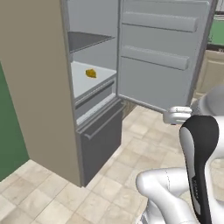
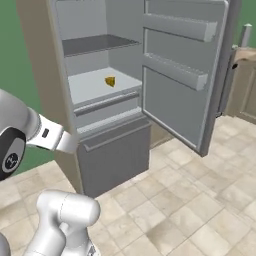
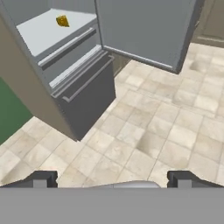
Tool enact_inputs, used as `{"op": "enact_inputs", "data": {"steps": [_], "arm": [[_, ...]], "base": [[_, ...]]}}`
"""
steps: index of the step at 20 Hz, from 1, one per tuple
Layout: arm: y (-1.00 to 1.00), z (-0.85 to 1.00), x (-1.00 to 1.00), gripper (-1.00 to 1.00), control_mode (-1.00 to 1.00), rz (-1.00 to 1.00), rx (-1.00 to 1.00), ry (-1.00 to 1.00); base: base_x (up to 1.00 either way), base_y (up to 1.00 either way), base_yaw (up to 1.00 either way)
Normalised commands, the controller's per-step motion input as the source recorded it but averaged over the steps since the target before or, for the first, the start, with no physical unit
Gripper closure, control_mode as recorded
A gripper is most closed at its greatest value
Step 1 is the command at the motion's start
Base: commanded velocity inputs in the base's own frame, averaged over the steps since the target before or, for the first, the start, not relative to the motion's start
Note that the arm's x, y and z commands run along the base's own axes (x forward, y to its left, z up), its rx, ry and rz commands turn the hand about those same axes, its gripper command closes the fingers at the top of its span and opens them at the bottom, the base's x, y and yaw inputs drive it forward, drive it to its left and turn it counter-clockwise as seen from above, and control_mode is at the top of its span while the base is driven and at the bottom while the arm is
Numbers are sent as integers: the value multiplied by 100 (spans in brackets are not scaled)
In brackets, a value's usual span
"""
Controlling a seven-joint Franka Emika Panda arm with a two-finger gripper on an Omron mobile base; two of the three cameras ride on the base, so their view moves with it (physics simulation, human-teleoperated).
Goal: Take the cheese, shrimp, and sweet potato from the fridge and place them on the plate on the dining counter to create an appetizer plate.
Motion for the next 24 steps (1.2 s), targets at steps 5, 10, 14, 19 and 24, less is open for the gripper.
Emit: {"op": "enact_inputs", "data": {"steps": [5, 10, 14, 19, 24], "arm": [[0, 0, 0, -100, 100, 0, 0, 0], [0, 0, 0, -100, 100, 0, 0, 0], [0, 0, 0, -100, 100, 0, 0, 0], [0, 0, 0, -100, 100, 0, 0, 0], [0, 0, 0, -100, 100, 0, 0, 0]], "base": [[100, -15, 37], [96, -22, 37], [56, -45, 28], [41, -46, 26], [72, -5, 24]]}}
